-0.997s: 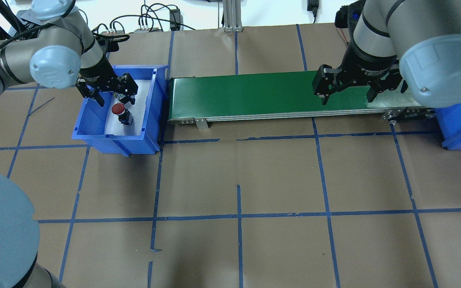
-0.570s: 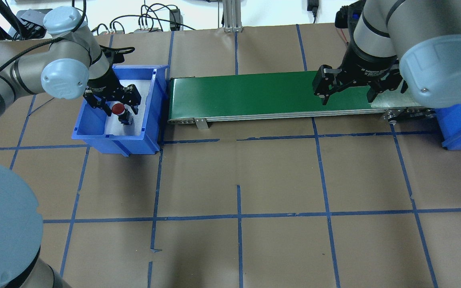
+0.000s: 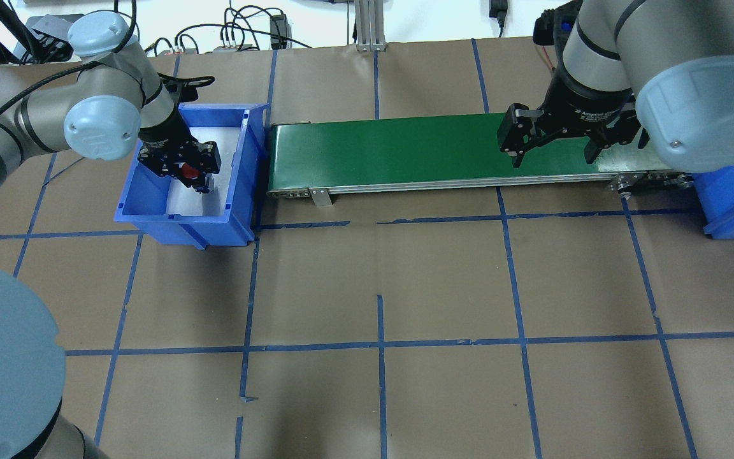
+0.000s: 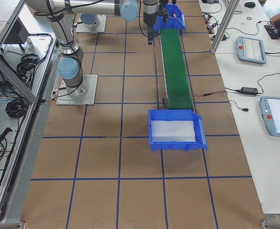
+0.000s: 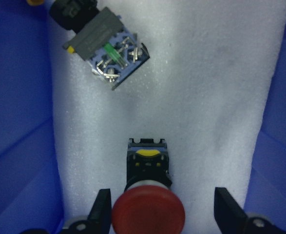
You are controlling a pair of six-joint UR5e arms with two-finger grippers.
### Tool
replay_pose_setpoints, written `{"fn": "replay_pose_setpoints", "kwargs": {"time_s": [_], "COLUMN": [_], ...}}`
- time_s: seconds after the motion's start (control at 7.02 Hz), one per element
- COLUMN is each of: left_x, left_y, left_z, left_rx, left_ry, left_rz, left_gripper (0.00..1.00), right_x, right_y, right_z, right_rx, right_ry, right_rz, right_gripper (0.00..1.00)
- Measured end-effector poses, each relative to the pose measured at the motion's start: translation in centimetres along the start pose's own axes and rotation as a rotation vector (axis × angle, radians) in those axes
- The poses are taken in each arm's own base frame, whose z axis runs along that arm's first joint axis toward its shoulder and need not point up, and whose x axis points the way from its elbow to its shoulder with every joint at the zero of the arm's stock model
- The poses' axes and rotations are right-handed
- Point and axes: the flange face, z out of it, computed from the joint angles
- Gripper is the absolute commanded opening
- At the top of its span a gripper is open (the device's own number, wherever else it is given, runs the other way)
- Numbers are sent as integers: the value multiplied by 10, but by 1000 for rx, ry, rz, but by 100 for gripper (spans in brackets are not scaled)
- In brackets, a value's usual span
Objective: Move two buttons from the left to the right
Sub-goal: 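Grasp the red push-button with the left gripper and lift it, then carry the red button onto the near end of the green conveyor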
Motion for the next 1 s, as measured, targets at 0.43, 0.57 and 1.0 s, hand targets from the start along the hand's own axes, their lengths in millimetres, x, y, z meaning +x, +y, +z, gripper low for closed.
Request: {"fn": "replay_pose_setpoints", "kwargs": {"time_s": [0.43, 0.57, 1.0], "left_x": [4, 12, 96], "left_y": [1, 11, 37], "left_z": [-47, -68, -105], "left_rx": [62, 63, 78], "left_ry": [-8, -6, 29], "left_rz": [-8, -28, -104], "left_gripper": [26, 26, 26], "right_x": [0, 0, 0], "right_y": [0, 0, 0], "right_z": [0, 1, 1], "right_rx": [-1, -1, -1], "right_ry": [0, 0, 0], "right_rz": [0, 0, 0], "right_gripper": [100, 100, 100]}}
